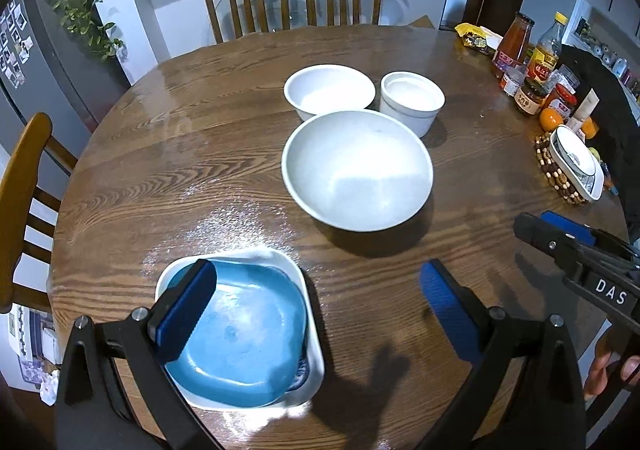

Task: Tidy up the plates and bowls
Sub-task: 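Move both grippers to the large white bowl and close on its rim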

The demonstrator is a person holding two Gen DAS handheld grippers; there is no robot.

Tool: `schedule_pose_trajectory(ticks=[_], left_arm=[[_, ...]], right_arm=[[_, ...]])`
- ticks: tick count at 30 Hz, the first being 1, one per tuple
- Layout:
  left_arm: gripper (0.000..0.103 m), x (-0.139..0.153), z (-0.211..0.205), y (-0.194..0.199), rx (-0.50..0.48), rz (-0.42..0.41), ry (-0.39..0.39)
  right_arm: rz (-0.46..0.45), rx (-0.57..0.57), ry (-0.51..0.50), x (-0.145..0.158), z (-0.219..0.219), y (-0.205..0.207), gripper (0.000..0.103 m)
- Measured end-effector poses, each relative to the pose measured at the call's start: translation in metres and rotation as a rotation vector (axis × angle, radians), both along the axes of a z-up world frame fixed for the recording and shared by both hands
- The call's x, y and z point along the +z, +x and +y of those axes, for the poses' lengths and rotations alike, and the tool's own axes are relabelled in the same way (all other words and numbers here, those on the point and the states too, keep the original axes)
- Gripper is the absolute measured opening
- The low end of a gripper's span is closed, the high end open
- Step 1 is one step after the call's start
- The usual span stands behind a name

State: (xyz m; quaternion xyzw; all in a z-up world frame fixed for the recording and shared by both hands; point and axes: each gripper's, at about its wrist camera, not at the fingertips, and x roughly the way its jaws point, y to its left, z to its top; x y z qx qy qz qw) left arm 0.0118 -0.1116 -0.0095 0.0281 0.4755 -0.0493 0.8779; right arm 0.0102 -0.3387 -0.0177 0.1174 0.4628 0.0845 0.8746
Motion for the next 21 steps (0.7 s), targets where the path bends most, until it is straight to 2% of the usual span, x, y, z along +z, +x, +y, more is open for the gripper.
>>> schedule_pose_trajectory(ticks=[6, 11, 15, 21], left_arm=[[0.102, 0.005, -0.005, 0.018, 0.013, -0.015, -0.021], [0.102, 0.005, 0.004, 0.051, 0.099, -0.055, -0.007], [0.102, -0.018, 0.011, 0.084, 0.151, 0.006, -0.003], [0.100, -0.046, 0.015, 0.108, 0.166, 0.080, -0.012]], right_arm=[[-0.007, 0.004, -0.011, 0.004, -0.008, 0.006, 0.053], [-0.012, 0.025, -0.003, 0.007, -0.008, 0.026, 0.053], [0.027, 0.045, 0.041, -0.006, -0.003, 0.050, 0.053], [0.098, 0.107, 0.102, -0.031, 0.017, 0.090, 0.053]])
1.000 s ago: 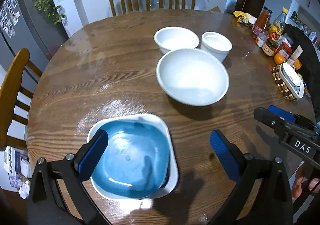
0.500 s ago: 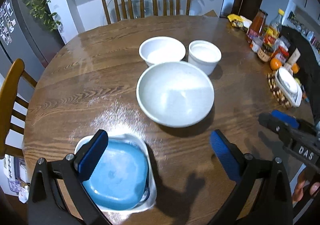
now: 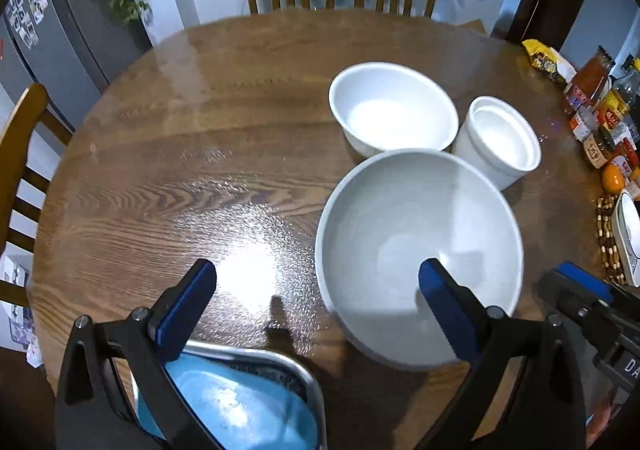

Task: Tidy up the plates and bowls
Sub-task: 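Move both grippers to the large white bowl and close on its rim, then lift the large white bowl and set it down beside the stack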

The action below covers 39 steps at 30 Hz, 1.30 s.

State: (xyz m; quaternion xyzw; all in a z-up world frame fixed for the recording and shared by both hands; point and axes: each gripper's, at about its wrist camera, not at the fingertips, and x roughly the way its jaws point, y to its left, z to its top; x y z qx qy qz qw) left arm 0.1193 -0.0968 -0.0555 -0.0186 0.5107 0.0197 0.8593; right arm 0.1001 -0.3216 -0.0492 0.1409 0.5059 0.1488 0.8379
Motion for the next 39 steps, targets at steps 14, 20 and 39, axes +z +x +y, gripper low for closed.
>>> schedule_pose_trajectory(ticks=[14, 20, 39], left_arm=[[0.018, -0.021, -0.007, 0.006, -0.073, 0.060, -0.060], [0.018, 0.001, -0.017, -0.020, -0.136, 0.020, -0.072], [0.026, -0.028, -0.046, -0.082, -0.267, 0.108, -0.090]], right_arm=[[0.055, 0.064, 0.008, -0.023, 0.023, 0.021, 0.009], [0.017, 0.060, -0.018, -0.005, 0.008, -0.005, 0.009], [0.123, 0.028, -0.085, -0.025, -0.018, -0.073, 0.010]])
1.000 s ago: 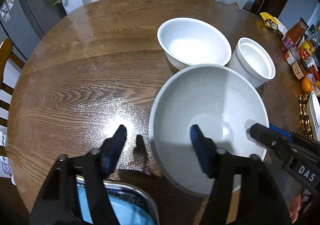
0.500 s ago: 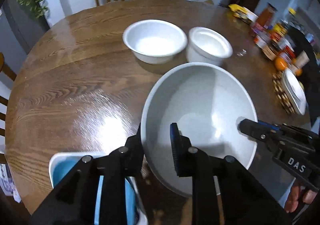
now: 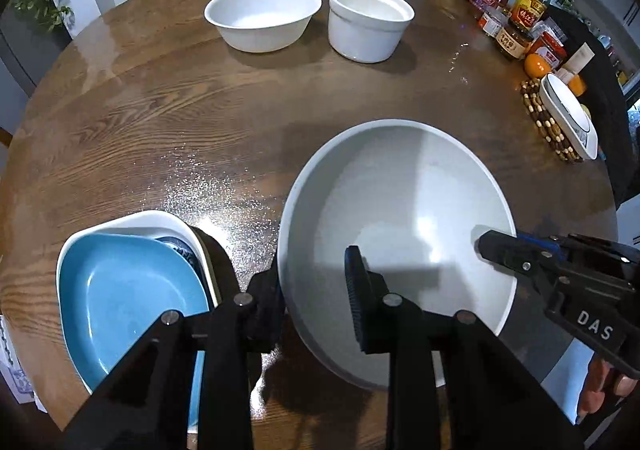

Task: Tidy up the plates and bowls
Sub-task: 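Lift the large white bowl and set it down beside the stack, then open both grippers and move them to the smaller white bowl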

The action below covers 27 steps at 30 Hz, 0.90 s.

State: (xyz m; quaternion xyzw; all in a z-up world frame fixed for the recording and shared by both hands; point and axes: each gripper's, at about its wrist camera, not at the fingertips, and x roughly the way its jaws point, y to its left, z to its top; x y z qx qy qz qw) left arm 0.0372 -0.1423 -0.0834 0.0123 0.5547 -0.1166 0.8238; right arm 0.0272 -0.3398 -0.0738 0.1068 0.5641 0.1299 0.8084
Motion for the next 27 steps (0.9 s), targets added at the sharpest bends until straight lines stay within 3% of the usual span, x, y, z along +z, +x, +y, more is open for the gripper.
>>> schedule_pose_trajectory(ticks=[1, 3, 4, 5, 8, 10, 16, 21, 24, 27], left_arm=[[0.028, -0.001, -0.001, 0.001, 0.001, 0.003, 0.005], [0.045, -0.001, 0.000, 0.001, 0.010, 0.013, -0.007], [0.064, -0.001, 0.000, 0.000, 0.015, 0.009, -0.009], [0.075, 0.001, 0.001, -0.001, 0.020, -0.001, -0.005], [0.077, 0.009, 0.007, -0.004, 0.040, -0.029, -0.008], [0.077, 0.015, 0.014, -0.006, 0.062, -0.034, -0.029], [0.089, 0.036, 0.031, -0.013, 0.113, -0.071, -0.059], [0.090, 0.054, 0.033, -0.019, 0.130, -0.116, -0.048], [0.100, 0.064, 0.029, -0.022, 0.128, -0.146, -0.037], [0.102, 0.075, 0.023, -0.025, 0.116, -0.184, -0.023]], right_arm=[[-0.004, 0.001, -0.004, 0.000, 0.001, 0.000, 0.010], [-0.008, -0.002, -0.017, 0.001, 0.001, 0.001, 0.010], [-0.008, -0.002, -0.023, 0.002, 0.003, 0.001, 0.012], [-0.013, -0.003, -0.036, 0.004, 0.004, 0.001, 0.015], [-0.048, -0.007, -0.053, 0.010, 0.002, -0.004, 0.034], [-0.066, -0.018, -0.038, 0.017, -0.004, -0.005, 0.037], [-0.118, -0.050, -0.016, 0.037, -0.018, -0.011, 0.038], [-0.170, -0.058, -0.007, 0.058, -0.026, -0.014, 0.038], [-0.196, -0.058, 0.005, 0.070, -0.027, -0.016, 0.038], [-0.230, -0.053, 0.008, 0.082, -0.027, -0.019, 0.038]])
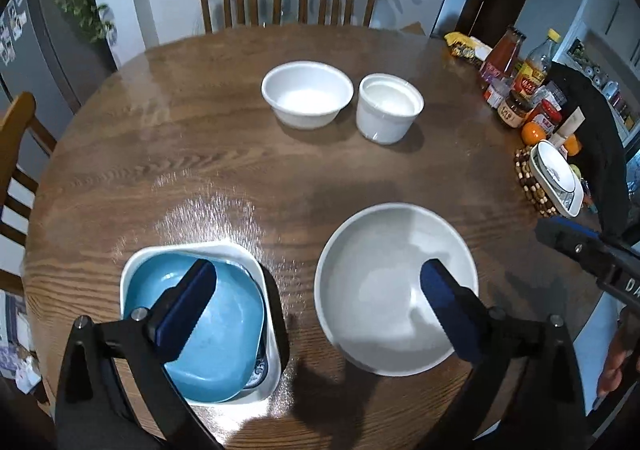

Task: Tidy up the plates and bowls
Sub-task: 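Open both grippers and move them to the smaller white bowl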

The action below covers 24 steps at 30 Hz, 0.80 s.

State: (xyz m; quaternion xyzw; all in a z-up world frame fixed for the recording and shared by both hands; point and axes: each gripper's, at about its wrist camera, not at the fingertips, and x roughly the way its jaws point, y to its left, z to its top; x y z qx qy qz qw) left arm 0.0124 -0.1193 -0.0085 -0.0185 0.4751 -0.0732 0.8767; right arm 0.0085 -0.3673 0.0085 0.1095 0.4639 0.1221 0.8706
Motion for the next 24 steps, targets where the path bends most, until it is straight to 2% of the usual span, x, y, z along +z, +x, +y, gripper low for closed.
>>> schedule_pose_trajectory(ticks=[14, 24], left_arm=[[0.102, 0.043, -0.026, 0.001, -0.052, -0.117, 0.021], [0.102, 0.104, -0.033, 0.014, -0.062, -0.278, 0.027]], right_arm=[[-0.135, 0.016, -0.010, 0.057, -0.008, 0.001, 0.038], [-0.251, 0.056, -0.040, 0.109, -0.001, 0.017, 0.038]])
